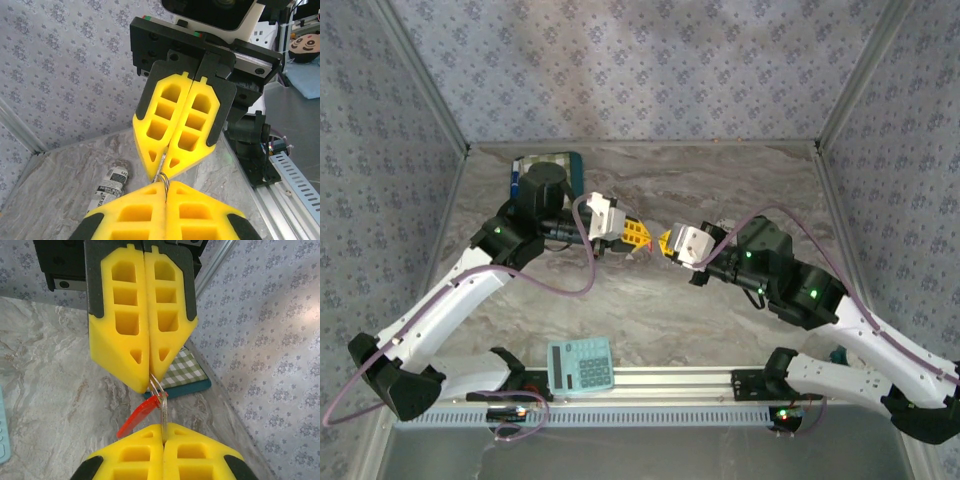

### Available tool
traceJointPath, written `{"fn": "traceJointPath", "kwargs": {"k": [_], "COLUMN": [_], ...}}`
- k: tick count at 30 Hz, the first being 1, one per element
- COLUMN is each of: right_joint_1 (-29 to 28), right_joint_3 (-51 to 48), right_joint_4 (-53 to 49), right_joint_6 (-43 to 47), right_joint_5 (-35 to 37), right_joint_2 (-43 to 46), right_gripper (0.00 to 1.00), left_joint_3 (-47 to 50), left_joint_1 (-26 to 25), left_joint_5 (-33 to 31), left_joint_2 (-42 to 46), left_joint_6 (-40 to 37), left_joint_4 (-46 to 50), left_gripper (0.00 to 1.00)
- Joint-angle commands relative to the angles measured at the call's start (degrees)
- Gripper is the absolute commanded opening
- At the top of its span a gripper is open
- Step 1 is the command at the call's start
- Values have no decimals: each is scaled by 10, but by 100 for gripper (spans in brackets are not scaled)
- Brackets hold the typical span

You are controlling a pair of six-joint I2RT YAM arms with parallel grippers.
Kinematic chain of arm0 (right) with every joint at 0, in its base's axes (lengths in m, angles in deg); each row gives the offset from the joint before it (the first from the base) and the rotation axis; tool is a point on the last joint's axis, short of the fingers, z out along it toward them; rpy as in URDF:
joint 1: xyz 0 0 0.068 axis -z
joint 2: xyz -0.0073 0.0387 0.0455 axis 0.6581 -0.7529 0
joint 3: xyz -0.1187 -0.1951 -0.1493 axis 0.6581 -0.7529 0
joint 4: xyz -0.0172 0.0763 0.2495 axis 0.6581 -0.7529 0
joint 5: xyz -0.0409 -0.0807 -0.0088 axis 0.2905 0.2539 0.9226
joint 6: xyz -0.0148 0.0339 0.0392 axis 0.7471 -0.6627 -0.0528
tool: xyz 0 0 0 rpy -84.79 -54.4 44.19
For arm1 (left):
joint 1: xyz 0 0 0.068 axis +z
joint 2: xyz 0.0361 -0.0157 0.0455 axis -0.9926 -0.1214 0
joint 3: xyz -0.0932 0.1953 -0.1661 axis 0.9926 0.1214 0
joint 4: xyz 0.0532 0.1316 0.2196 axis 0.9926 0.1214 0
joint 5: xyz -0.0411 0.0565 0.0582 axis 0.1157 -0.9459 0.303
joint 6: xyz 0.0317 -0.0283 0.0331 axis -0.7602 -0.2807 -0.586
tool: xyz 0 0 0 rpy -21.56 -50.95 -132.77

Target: Remove the keys from the keyring

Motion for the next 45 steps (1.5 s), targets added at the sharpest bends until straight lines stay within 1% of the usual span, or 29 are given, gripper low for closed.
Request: {"fn": "traceJointPath", "kwargs": {"k": [1,2,5,8,10,15,22,25,27,28,30,32,36,40,45], "right_joint_1": [8,8,8,8,8,9,9,10,11,12,15,17,17,17,17], "right_joint_3": [0,1,5,7,9,13,17,17,17,17,17,17,22,23,23], "right_joint_4": [-32,-34,-42,-45,-43,-39,-37,-36,-31,-29,-22,-14,-10,-4,2], "right_joint_6": [-3,-3,-6,-9,-12,-27,-39,-40,-47,-51,-58,-61,-69,-78,-84], "right_joint_5": [8,7,7,9,11,20,21,15,9,7,-1,-4,-8,-12,-17], "right_joint_2": [6,6,7,8,10,5,3,4,4,3,3,3,0,-2,-4], "right_gripper": [0,0,0,0,0,0,0,0,0,0,0,0,0,0,0], "left_joint_3": [2,7,16,18,20,41,86,128,151,157,174,190,217,214,217], "left_joint_1": [12,12,15,17,17,17,17,13,10,9,7,-1,-32,-56,-70], "left_joint_5": [4,-3,-11,-12,-17,-32,-54,-83,-92,-94,-96,-102,-151,-187,-218], "left_joint_2": [29,32,38,40,39,44,59,73,78,78,77,74,70,51,32], "left_joint_6": [16,19,22,22,23,53,103,142,156,164,191,206,208,193,191], "left_joint_4": [-23,-29,-42,-44,-44,-80,-131,-190,-219,-229,-264,-298,-356,-370,-408], "left_gripper": [16,21,25,17,17,32,35,38,40,43,52,56,64,64,66]}}
